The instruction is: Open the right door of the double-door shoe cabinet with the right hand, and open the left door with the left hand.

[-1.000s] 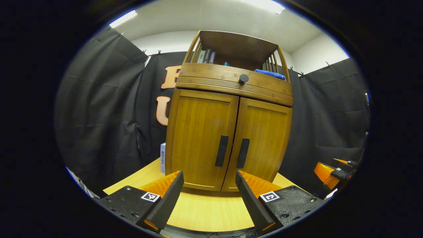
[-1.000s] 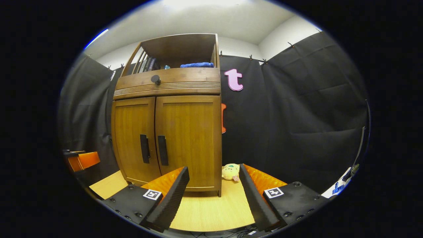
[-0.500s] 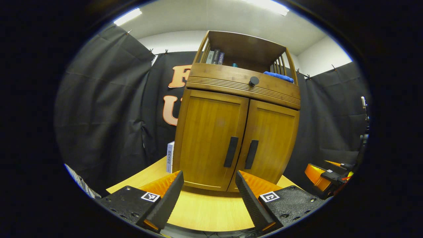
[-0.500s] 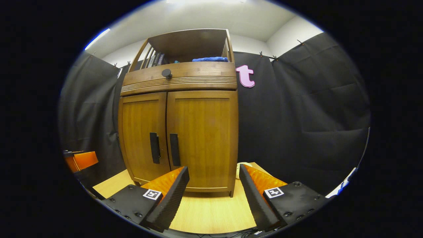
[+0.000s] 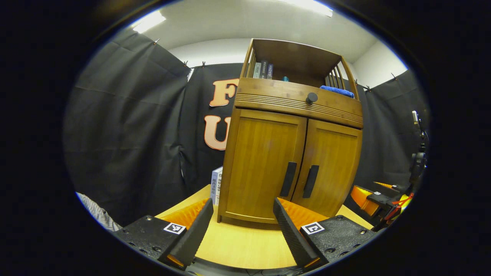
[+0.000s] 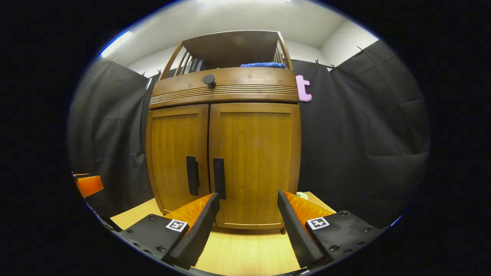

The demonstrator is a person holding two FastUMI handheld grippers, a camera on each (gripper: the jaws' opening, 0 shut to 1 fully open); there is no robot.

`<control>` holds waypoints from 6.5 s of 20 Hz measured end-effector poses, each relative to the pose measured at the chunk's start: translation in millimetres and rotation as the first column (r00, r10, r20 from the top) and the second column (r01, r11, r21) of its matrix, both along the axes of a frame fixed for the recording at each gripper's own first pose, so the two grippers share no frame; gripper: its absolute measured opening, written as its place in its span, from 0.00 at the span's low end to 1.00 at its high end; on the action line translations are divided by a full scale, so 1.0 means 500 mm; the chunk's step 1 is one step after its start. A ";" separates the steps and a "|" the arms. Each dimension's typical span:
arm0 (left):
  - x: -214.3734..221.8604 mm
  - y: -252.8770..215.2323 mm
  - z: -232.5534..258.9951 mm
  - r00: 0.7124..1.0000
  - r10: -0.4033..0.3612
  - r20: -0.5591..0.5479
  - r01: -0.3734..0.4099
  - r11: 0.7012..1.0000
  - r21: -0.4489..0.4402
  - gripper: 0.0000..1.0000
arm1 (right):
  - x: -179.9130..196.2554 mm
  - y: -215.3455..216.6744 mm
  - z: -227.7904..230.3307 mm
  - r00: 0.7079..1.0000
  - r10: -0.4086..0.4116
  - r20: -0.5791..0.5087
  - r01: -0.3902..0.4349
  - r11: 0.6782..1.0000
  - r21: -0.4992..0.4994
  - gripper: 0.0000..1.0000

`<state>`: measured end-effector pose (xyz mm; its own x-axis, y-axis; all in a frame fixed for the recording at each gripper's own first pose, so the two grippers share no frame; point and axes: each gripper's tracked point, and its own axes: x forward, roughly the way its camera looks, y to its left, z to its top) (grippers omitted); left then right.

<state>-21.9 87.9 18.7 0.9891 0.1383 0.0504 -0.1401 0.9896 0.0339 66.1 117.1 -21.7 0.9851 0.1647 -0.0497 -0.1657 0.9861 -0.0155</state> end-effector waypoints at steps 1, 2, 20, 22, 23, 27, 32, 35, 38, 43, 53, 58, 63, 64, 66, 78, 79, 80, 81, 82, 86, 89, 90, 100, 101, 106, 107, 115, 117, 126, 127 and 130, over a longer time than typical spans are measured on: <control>-0.002 0.008 0.002 1.000 0.009 0.000 -0.009 1.000 0.002 0.91 | 0.006 0.007 -0.003 1.000 0.007 -0.001 -0.007 1.000 0.002 0.98; -0.003 0.016 0.004 1.000 0.017 0.001 -0.017 1.000 0.003 0.95 | 0.015 0.018 -0.004 1.000 0.016 -0.002 -0.016 1.000 0.005 1.00; -0.039 0.066 0.009 0.999 0.049 -0.014 -0.049 0.999 0.011 0.95 | 0.263 0.139 -0.047 0.999 0.017 -0.036 -0.016 0.999 0.028 0.94; -0.044 0.068 0.008 0.999 0.051 -0.016 -0.051 0.999 0.015 0.98 | 0.281 0.153 -0.059 0.999 0.027 -0.044 -0.026 0.999 0.022 0.94; -0.047 0.070 0.006 0.998 0.051 -0.019 -0.051 0.999 0.014 0.97 | 0.292 0.161 -0.065 0.998 0.033 -0.048 -0.032 0.999 0.017 0.94; -0.057 0.075 -0.002 0.998 0.061 -0.029 -0.061 0.998 0.011 0.95 | 0.332 0.180 -0.097 0.996 0.030 -0.083 -0.029 0.999 0.013 0.84; -0.065 0.086 -0.002 0.997 0.076 -0.035 -0.076 0.997 0.013 0.95 | 0.355 0.187 -0.117 0.993 0.034 -0.113 -0.030 0.999 0.042 0.58; -0.069 0.090 -0.004 0.996 0.082 -0.038 -0.081 0.997 0.015 0.98 | 0.359 0.195 -0.132 0.989 0.043 -0.138 -0.038 0.999 0.035 0.50; -0.071 0.088 -0.004 0.996 0.078 -0.039 -0.078 0.997 0.015 0.95 | 0.356 0.194 -0.129 0.990 0.041 -0.133 -0.038 0.999 0.022 0.43; -0.061 0.071 -0.004 0.998 0.057 -0.041 -0.056 0.998 0.017 0.92 | 0.339 0.190 -0.128 0.988 0.066 -0.137 -0.067 0.998 -0.008 0.29; -0.067 0.049 -0.002 0.999 0.036 -0.037 -0.035 0.999 0.027 0.94 | 0.231 0.142 -0.118 0.989 0.041 -0.139 -0.039 0.999 0.020 0.17; -0.072 0.036 -0.009 0.999 0.020 -0.045 -0.019 1.000 0.021 0.92 | 0.169 0.100 -0.111 0.987 0.050 -0.152 -0.045 0.998 0.041 0.20; -0.069 0.007 -0.012 0.999 -0.017 -0.048 0.018 1.000 0.021 0.92 | 0.122 0.058 -0.106 0.987 0.040 -0.154 -0.032 0.998 0.048 0.20; -0.069 0.001 -0.011 0.999 -0.022 -0.048 0.023 0.999 0.023 0.92 | 0.110 0.048 -0.108 0.988 0.032 -0.152 -0.024 0.998 0.050 0.20; -0.068 -0.009 -0.015 0.998 -0.034 -0.047 0.035 0.999 0.026 0.92 | 0.089 0.022 -0.108 0.989 0.012 -0.146 -0.006 0.999 0.042 0.20; -0.048 -0.104 -0.034 0.986 -0.151 -0.071 0.154 0.987 0.040 0.92 | -0.020 -0.142 -0.094 0.984 -0.095 -0.149 0.099 0.995 0.020 0.04; -0.047 -0.110 -0.035 0.985 -0.159 -0.070 0.162 0.986 0.041 0.92 | -0.024 -0.150 -0.093 0.984 -0.100 -0.149 0.104 0.994 0.022 0.04; -0.047 -0.119 -0.036 0.984 -0.166 -0.069 0.169 0.985 0.040 0.92 | -0.025 -0.159 -0.092 0.983 -0.105 -0.148 0.109 0.994 0.023 0.04; -0.045 -0.127 -0.038 0.982 -0.173 -0.070 0.176 0.984 0.040 0.92 | -0.029 -0.169 -0.092 0.983 -0.108 -0.148 0.112 0.993 0.022 0.04; -0.041 -0.135 -0.039 0.982 -0.178 -0.071 0.181 0.983 0.040 0.92 | -0.032 -0.177 -0.092 0.983 -0.110 -0.149 0.114 0.993 0.023 0.04; -0.032 -0.166 -0.043 0.977 -0.197 -0.077 0.201 0.978 0.051 0.92 | -0.040 -0.213 -0.090 0.980 -0.123 -0.156 0.128 0.992 0.023 0.04; -0.023 -0.184 -0.045 0.977 -0.201 -0.077 0.206 0.977 0.060 0.95 | -0.042 -0.233 -0.088 0.980 -0.123 -0.156 0.129 0.991 0.028 0.04; -0.020 -0.191 -0.046 0.976 -0.203 -0.077 0.208 0.976 0.061 0.95 | -0.044 -0.239 -0.087 0.981 -0.120 -0.155 0.126 0.992 0.027 0.04; 0.016 -0.310 -0.065 0.968 -0.236 -0.090 0.241 0.969 0.056 0.92 | -0.058 -0.321 -0.085 0.981 -0.098 -0.167 0.105 0.994 0.032 0.08; 0.021 -0.321 -0.061 0.968 -0.237 -0.085 0.242 0.969 0.055 0.92 | -0.059 -0.333 -0.084 0.981 -0.100 -0.169 0.107 0.994 0.036 0.05; 0.056 -0.358 -0.054 0.974 -0.218 -0.061 0.221 0.973 0.060 0.95 | -0.048 -0.385 -0.083 0.979 -0.095 -0.181 0.105 0.993 0.045 0.08; 0.062 -0.362 -0.054 0.976 -0.208 -0.058 0.212 0.975 0.062 0.95 | -0.048 -0.394 -0.084 0.979 -0.094 -0.183 0.104 0.993 0.046 0.08; 0.127 -0.360 -0.049 0.990 -0.138 -0.040 0.141 0.987 0.083 0.96 | -0.044 -0.507 -0.072 0.974 -0.157 -0.166 0.163 0.986 0.024 0.12; 0.145 -0.363 -0.052 0.990 -0.133 -0.041 0.135 0.988 0.074 0.92 | -0.041 -0.527 -0.064 0.972 -0.174 -0.159 0.180 0.983 0.027 0.08; 0.258 -0.349 -0.054 0.992 -0.116 -0.043 0.119 0.990 0.071 0.92 | -0.025 -0.575 -0.058 0.966 -0.192 -0.174 0.207 0.976 0.074 0.11; 0.268 -0.337 -0.056 0.994 -0.105 -0.042 0.107 0.992 0.061 0.92 | -0.023 -0.580 -0.056 0.965 -0.197 -0.174 0.213 0.974 0.078 0.13; 0.309 -0.312 -0.063 0.994 -0.101 -0.050 0.104 0.993 0.053 0.95 | -0.019 -0.597 -0.052 0.961 -0.210 -0.178 0.226 0.971 0.074 0.12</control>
<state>132.6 -68.1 -12.9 0.9994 0.0342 0.0080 -0.0348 0.9950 0.0932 56.5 -181.5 -47.8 0.9763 -0.0415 -0.2122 0.0612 0.9943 0.0872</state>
